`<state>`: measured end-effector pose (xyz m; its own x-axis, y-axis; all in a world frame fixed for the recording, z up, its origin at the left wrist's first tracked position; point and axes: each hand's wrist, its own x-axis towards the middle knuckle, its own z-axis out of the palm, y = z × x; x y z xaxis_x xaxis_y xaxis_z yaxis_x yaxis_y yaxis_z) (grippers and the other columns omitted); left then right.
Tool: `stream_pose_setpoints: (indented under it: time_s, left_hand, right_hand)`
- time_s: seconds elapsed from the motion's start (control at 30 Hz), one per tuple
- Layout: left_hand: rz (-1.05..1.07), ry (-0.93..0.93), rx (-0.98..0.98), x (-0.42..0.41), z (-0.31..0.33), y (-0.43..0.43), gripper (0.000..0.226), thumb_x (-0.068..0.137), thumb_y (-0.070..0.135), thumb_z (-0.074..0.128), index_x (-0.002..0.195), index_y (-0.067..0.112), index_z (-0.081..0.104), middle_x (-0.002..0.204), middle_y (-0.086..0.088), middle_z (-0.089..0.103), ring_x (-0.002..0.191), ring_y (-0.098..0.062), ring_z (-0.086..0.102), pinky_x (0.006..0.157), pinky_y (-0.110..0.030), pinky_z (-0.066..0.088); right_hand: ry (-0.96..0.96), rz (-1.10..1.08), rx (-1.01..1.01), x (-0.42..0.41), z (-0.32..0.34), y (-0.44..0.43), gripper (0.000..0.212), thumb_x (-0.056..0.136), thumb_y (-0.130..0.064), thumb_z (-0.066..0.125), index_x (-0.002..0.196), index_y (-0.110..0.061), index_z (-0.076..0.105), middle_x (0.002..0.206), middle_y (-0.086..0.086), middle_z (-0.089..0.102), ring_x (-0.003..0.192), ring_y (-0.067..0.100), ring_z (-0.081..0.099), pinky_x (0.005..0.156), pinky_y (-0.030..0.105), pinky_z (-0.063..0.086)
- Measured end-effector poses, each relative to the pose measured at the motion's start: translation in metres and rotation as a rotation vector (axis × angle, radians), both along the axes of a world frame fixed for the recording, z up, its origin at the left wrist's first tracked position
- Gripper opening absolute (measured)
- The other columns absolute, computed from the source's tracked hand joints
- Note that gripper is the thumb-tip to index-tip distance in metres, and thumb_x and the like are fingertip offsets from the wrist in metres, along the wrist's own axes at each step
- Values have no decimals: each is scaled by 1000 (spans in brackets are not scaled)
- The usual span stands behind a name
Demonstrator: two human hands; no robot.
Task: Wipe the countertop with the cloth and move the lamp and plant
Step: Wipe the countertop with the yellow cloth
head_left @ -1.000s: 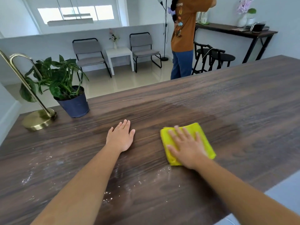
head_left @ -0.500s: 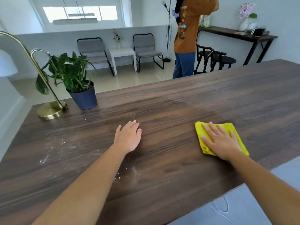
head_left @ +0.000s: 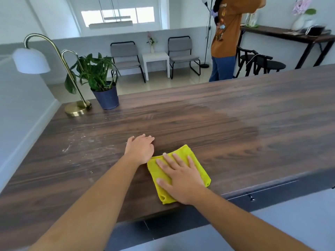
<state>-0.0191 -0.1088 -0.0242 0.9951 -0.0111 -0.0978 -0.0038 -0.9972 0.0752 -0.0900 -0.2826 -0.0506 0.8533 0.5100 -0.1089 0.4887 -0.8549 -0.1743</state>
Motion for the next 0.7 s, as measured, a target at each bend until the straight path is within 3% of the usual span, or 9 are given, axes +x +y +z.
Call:
stream_pose_setpoints:
  time_s: [0.07, 0.2, 0.3, 0.37, 0.5, 0.57, 0.7]
  left_hand:
    - [16, 22, -6, -4, -2, -1, 49, 99, 22, 25, 147, 22, 31, 157, 7, 28, 147, -12, 16, 118, -39, 10]
    - [65, 7, -71, -12, -5, -9, 49, 98, 22, 26, 147, 19, 30, 157, 4, 26, 147, -13, 17, 117, -39, 12]
    - [130, -71, -143, -23, -3, -7, 49, 97, 20, 27, 145, 18, 33, 156, 3, 30, 146, -12, 19, 116, -38, 15]
    - [178, -98, -176, -34, -1, 4, 50, 97, 20, 28, 146, 18, 31, 156, 3, 29, 146, -12, 17, 116, -37, 15]
    - [346, -125, -191, -63, -2, 43, 52, 97, 25, 32, 148, 17, 28, 158, 1, 23, 147, -14, 15, 117, -39, 15]
    - [465, -147, -200, -83, -2, 67, 53, 97, 30, 34, 148, 16, 27, 159, 0, 21, 148, -16, 14, 117, -40, 15]
    - [655, -170, -176, -126, -2, 115, 58, 98, 42, 31, 149, 15, 25, 160, -1, 19, 148, -18, 14, 117, -44, 15]
  right_hand:
    - [-20, -161, -34, 15, -3, -53, 79, 74, -71, -4, 148, -46, -4, 160, -17, -11, 149, 13, -9, 118, 51, -4]
    - [26, -493, -126, 31, 0, -152, 64, 91, -65, 16, 149, -45, -3, 160, -15, -10, 149, 14, -5, 118, 52, 3]
    - [27, -554, -126, 27, 4, -151, 65, 92, -63, 14, 150, -40, -4, 161, -11, -9, 149, 18, -6, 117, 55, 4]
    - [20, -452, -95, 15, 5, -108, 67, 92, -64, 13, 150, -38, -5, 161, -9, -11, 149, 19, -7, 117, 55, 2]
    - [0, 47, 0, -34, -1, 6, 81, 76, -66, -5, 151, -35, -2, 161, -7, -11, 149, 22, -9, 115, 56, -8]
    - [-6, 234, 15, -50, -2, 38, 82, 77, -69, -6, 151, -35, 3, 162, -6, -6, 149, 23, -7, 114, 56, -8]
    - [1, 310, 26, -41, -1, 31, 88, 67, -71, -15, 149, -43, 1, 161, -15, -6, 149, 15, -7, 116, 49, -7]
